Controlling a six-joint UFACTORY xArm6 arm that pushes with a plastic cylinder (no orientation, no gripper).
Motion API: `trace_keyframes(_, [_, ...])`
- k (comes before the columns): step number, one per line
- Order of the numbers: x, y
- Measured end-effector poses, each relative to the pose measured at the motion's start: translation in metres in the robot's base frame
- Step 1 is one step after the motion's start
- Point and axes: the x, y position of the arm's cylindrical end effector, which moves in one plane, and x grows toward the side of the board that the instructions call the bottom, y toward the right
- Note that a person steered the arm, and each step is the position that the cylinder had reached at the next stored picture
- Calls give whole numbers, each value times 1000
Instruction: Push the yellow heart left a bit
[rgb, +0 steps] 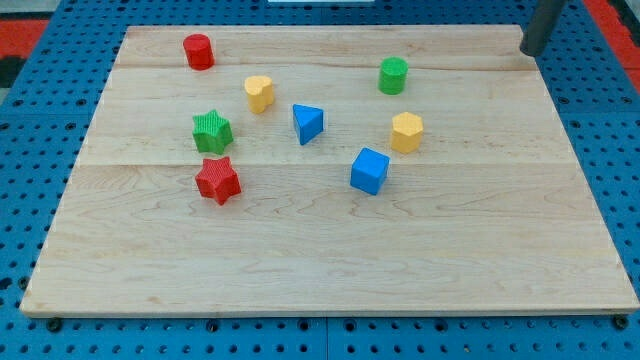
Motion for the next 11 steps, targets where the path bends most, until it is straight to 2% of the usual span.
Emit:
trace_keyframes(1, [8, -33])
trace_keyframes(3, [82, -62])
trace_keyframes(4, [70, -89])
trace_keyframes(5, [93, -123])
trace_keyframes(6, [99, -217])
trace_keyframes(8, [100, -285])
trace_keyframes(9, [103, -363])
trace_keyframes(10, [119, -374])
trace_keyframes(11, [144, -332])
